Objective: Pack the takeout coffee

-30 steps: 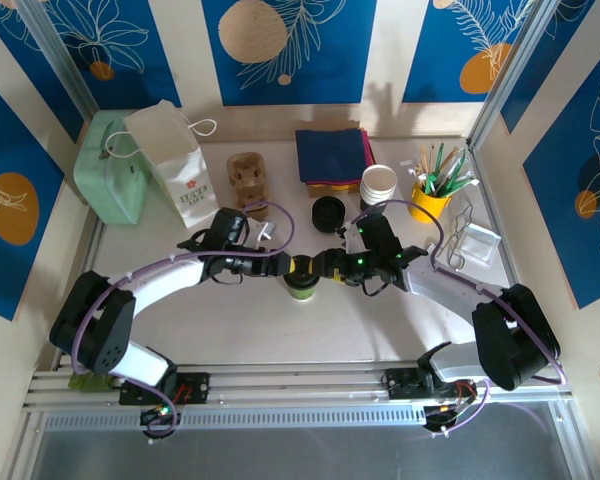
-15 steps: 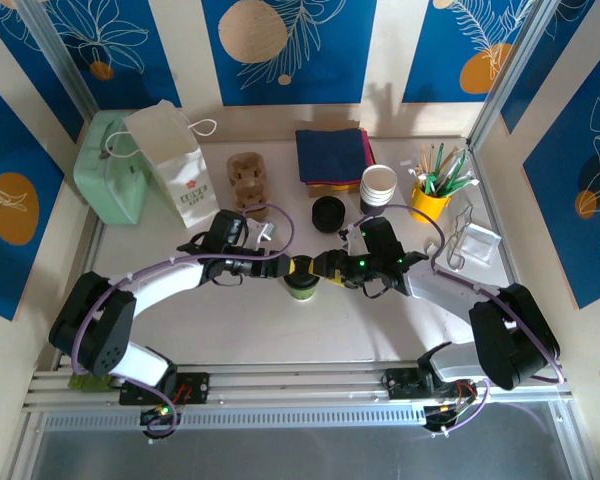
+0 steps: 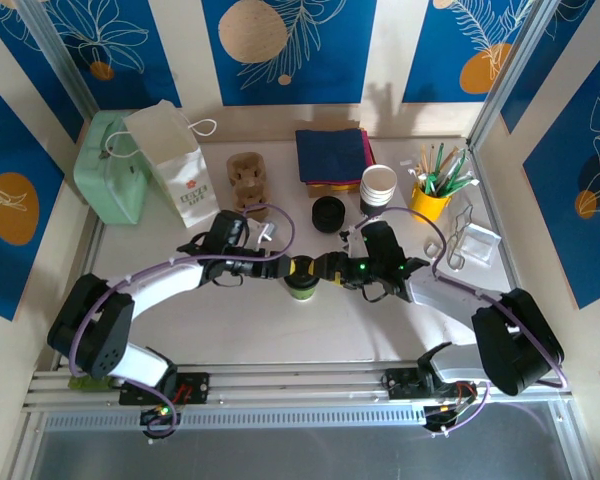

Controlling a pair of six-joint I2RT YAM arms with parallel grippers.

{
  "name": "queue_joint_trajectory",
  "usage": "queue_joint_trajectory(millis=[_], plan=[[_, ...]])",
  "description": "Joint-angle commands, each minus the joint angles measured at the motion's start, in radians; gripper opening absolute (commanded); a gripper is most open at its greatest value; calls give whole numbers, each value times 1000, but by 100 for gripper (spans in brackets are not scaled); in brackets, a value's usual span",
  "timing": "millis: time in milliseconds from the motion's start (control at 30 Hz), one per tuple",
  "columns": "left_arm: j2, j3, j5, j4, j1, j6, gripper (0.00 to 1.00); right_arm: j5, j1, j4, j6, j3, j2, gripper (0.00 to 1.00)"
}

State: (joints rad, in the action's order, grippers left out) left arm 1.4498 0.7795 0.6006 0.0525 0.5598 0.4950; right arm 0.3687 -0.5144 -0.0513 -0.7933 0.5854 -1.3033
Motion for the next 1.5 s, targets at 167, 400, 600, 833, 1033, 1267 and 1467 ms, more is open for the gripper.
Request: queue_joint_trajectory(millis=[167, 400, 600, 833, 1033, 1267, 1467], plan=[[-44, 38, -92, 139, 26, -53, 67, -82, -13, 267, 20, 81, 34, 66], [-46, 72, -107, 164, 26, -52, 67, -94, -15, 323, 12, 135, 89, 66], [-63, 88, -95, 171, 24, -43, 70, -125, -15, 401, 54, 188, 172, 68], [-114, 109, -102, 178, 8, -18, 75, -79, -22, 464, 129, 244, 262, 75], [-229, 91, -285, 254, -48, 8, 79, -142, -71, 537, 167, 311, 339, 80], [-400, 31, -498, 330, -97, 9, 82, -231, -104, 650, 224, 380, 301, 94], [-520, -4, -612, 379, -111, -22, 82, -395, -193, 762, 248, 488, 185, 99]])
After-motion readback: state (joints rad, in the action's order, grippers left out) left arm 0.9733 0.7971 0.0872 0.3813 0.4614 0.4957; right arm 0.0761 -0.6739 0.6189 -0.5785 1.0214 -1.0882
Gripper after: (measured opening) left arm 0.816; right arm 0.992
